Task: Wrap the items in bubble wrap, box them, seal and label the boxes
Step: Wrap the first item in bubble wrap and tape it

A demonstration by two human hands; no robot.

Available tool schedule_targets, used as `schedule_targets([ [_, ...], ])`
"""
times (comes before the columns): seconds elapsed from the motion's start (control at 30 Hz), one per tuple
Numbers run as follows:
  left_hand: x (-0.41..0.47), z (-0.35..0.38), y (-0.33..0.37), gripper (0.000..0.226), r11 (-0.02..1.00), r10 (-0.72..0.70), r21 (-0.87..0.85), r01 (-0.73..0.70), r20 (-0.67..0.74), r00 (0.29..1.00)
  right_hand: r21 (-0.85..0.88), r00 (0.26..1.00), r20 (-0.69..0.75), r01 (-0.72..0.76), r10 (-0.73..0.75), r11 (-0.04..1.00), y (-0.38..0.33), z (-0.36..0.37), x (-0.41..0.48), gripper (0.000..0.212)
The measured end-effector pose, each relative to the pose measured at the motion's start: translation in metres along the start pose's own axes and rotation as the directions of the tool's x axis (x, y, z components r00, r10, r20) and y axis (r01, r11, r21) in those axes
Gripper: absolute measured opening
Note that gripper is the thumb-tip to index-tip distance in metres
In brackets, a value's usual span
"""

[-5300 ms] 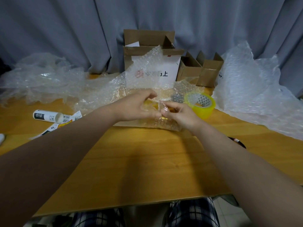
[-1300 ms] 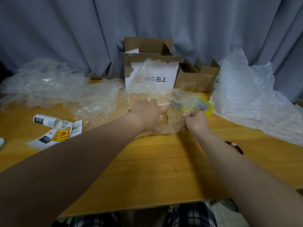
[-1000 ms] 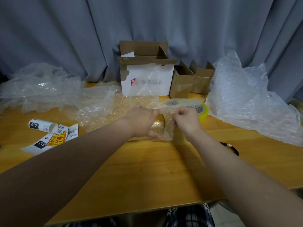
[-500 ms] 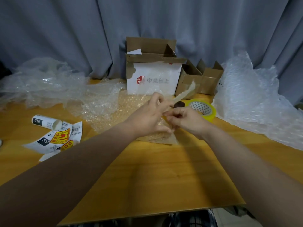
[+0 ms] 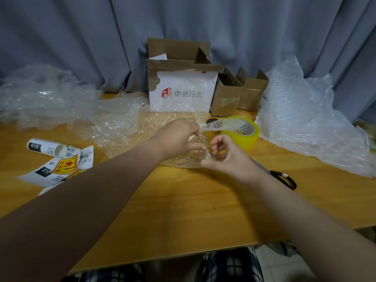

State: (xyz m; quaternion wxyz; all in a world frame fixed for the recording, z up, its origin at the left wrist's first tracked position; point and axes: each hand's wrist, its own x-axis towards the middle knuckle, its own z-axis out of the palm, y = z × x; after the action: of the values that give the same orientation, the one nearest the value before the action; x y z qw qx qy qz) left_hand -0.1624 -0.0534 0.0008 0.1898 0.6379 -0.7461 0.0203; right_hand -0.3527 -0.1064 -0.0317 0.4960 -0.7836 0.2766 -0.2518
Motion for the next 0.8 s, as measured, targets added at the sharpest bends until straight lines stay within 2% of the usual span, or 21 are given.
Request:
schedule_targets([
  [0.03,0.001,0.0,-0.001,0.037,1.0,-0.011,-0.027,0.011,-0.003,1.0,-0.1,1.0,0.023,0.003,-0.001,0.995,0.005,0.001,-0.003,0.047],
  [0.1,0.004,-0.001,-0.003,0.034,0.997,-0.027,-0.076,0.027,0.002,1.0,-0.305,0.997,-0.026,0.063,-0.075,0.95,0.016,0.008,-0.002,0.04],
  [0.2,0.008,-0.004,-0.005,0.032,0.992,-0.038,-0.117,0.04,0.02,0.999,-0.392,0.948,-0.134,0.216,-0.288,0.894,0.019,0.017,0.007,0.013],
  [0.27,0.01,-0.005,-0.007,0.03,0.989,-0.042,-0.143,0.046,0.031,0.999,-0.359,0.921,-0.155,0.283,-0.356,0.889,0.02,0.017,0.013,0.01],
  [0.4,0.016,-0.006,-0.011,0.025,0.983,-0.058,-0.174,0.065,0.049,0.997,-0.26,0.94,-0.132,0.274,-0.315,0.926,0.02,0.014,0.022,0.01],
  [0.53,0.02,-0.004,-0.014,0.019,0.982,-0.049,-0.18,0.058,0.053,0.997,0.004,0.96,-0.153,0.238,-0.235,0.971,0.009,0.012,0.04,0.016],
  [0.67,0.021,-0.002,-0.02,0.014,0.975,-0.087,-0.201,0.094,0.046,0.995,-0.075,0.984,-0.026,0.175,-0.178,0.982,0.0,0.007,0.062,0.011],
  [0.73,0.022,-0.005,-0.02,0.026,0.974,-0.082,-0.202,0.098,0.084,0.993,-0.058,0.988,-0.011,0.155,-0.156,0.986,-0.001,0.004,0.064,0.008],
  [0.8,0.022,-0.013,-0.016,0.054,0.978,-0.058,-0.192,0.086,0.145,0.988,-0.046,0.991,-0.004,0.132,-0.133,0.99,-0.001,0.001,0.065,0.01],
])
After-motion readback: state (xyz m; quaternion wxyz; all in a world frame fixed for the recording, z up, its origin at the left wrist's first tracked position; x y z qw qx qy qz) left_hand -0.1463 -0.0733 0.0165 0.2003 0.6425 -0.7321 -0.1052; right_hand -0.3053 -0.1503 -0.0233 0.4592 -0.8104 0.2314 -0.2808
